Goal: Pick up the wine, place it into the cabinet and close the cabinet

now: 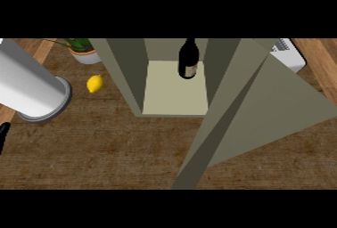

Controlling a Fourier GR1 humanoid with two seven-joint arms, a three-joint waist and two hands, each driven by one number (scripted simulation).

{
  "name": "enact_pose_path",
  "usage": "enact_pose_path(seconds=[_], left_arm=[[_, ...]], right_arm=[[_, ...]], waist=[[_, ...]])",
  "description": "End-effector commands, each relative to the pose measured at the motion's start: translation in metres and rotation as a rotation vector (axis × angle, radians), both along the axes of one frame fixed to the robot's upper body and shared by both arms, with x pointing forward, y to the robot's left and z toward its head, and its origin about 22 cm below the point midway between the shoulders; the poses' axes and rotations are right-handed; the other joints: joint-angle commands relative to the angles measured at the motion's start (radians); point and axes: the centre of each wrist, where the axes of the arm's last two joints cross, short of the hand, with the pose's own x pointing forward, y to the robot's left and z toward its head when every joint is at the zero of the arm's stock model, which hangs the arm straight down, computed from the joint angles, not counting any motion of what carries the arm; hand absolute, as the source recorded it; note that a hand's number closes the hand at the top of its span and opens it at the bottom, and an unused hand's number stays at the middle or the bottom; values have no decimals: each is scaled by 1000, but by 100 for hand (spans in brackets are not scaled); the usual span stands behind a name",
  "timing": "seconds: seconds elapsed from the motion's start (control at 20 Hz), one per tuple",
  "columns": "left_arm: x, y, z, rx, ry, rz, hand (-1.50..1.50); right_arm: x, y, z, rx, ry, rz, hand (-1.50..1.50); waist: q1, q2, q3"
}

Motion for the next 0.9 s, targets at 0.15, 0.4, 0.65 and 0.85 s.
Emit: enact_pose_path(seconds=[0.15,0.4,0.65,0.85], left_arm=[[9,16,-1,-24,1,-4,-150],[15,5,18,-50,12,-40,-150],[27,6,11,-54,10,-62,-150],[16,4,7,-74,20,-79,-150]], right_arm=[[-21,39,9,28,-134,117,150],[3,56,12,-11,-145,68,150],[10,62,25,8,-142,92,150],[35,70,34,28,-99,42,150]], waist=[[-1,0,-1],[17,6,0],[13,10,-1],[45,11,-2]])
